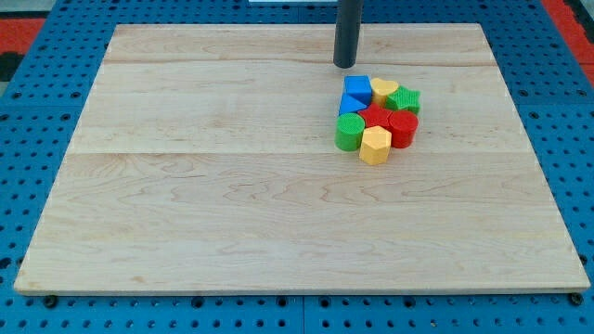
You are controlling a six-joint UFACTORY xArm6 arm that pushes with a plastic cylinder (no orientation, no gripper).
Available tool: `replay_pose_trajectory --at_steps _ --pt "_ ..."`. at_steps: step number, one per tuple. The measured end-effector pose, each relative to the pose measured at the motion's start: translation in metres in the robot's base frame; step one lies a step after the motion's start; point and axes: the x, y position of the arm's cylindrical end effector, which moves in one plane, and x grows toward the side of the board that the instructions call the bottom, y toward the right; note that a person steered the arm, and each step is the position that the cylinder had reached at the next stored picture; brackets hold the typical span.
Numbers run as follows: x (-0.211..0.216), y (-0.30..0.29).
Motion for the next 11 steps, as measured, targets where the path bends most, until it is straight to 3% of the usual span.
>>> replay_pose_trajectory --at_steps 11 --pt "0.043 -0.012"
